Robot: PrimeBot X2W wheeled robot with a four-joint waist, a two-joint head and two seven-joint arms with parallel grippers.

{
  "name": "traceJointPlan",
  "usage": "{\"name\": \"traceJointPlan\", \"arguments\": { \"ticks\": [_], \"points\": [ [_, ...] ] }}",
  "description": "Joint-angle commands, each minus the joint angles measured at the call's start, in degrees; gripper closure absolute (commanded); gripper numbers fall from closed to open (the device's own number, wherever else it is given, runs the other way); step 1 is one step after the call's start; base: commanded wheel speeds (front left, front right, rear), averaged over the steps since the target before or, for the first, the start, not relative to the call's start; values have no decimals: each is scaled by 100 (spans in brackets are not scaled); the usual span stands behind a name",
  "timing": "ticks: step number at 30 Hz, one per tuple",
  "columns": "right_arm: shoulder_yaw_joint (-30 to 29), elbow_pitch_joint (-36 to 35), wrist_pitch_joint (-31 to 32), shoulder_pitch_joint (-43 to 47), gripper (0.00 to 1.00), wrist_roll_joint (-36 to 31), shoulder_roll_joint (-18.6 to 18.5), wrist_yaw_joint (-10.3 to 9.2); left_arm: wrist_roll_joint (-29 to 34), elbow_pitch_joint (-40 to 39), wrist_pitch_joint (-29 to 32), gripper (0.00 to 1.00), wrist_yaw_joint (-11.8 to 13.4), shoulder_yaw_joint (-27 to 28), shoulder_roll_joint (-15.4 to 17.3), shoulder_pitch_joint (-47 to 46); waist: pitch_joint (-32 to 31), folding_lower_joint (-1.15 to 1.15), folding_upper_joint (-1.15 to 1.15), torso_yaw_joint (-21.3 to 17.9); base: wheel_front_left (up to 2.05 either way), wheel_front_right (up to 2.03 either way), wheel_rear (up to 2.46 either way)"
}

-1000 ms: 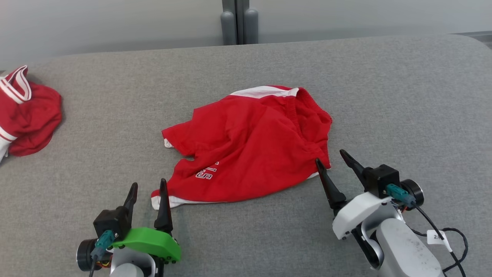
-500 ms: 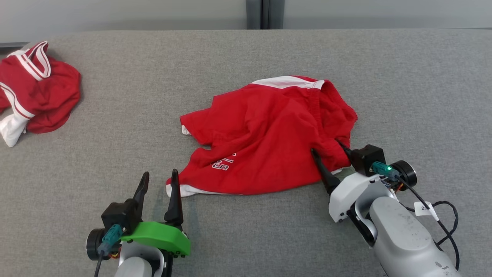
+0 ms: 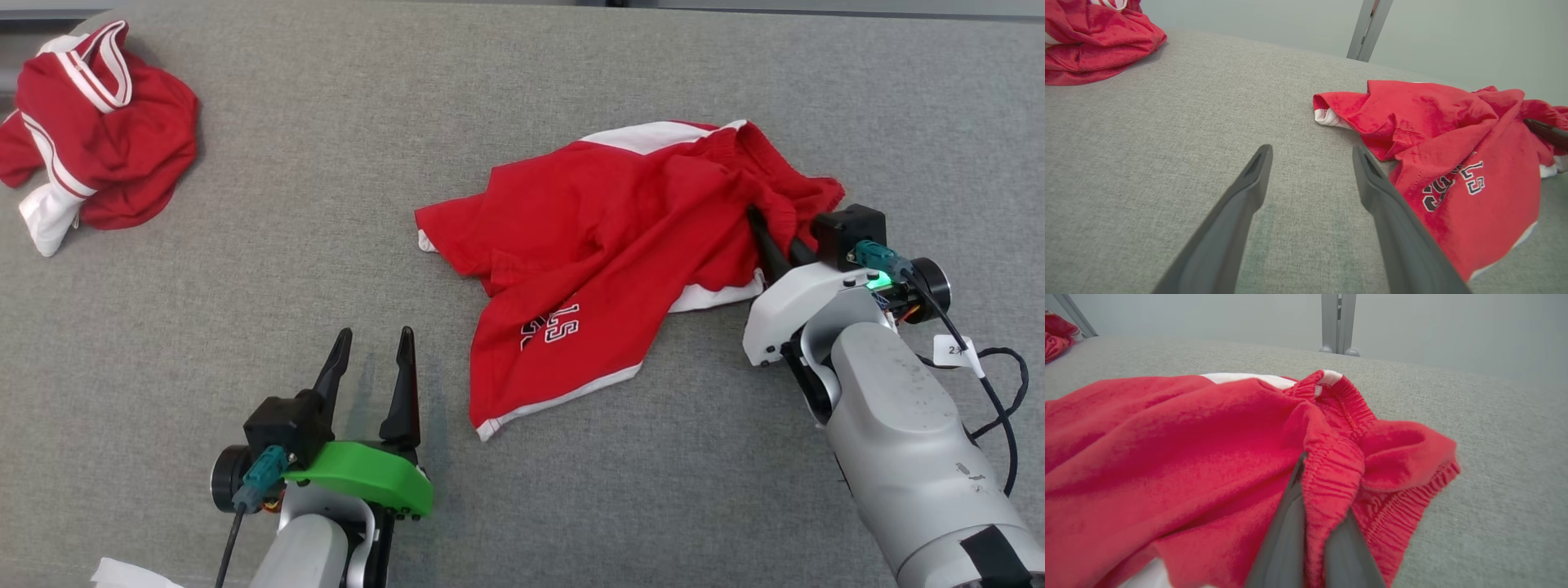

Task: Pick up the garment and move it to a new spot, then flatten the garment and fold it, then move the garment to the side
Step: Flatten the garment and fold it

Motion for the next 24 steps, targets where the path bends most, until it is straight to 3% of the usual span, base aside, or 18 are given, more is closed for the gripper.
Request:
{"name": "traceJointPlan", "arguments": {
  "ticks": [1,6,17,24],
  "points": [
    [-109,2,-10,-19,0,-115,-17,-8,-78,20,5,0,35,-5,20,-77,30,0,0,49,0,0,0],
    [-381,-363,-11,307,0,-332,20,-7,7,75,6,0,74,62,20,62,-162,0,0,-97,0,0,0],
    [-302,-2369,-10,1855,0,-111,34,-7,492,26,5,0,157,527,20,558,-893,0,0,-657,0,0,0],
    [-407,-2687,-10,2681,0,-92,34,-7,833,-11,5,0,173,596,21,950,-1269,0,0,-827,0,0,0]
  ]
}}
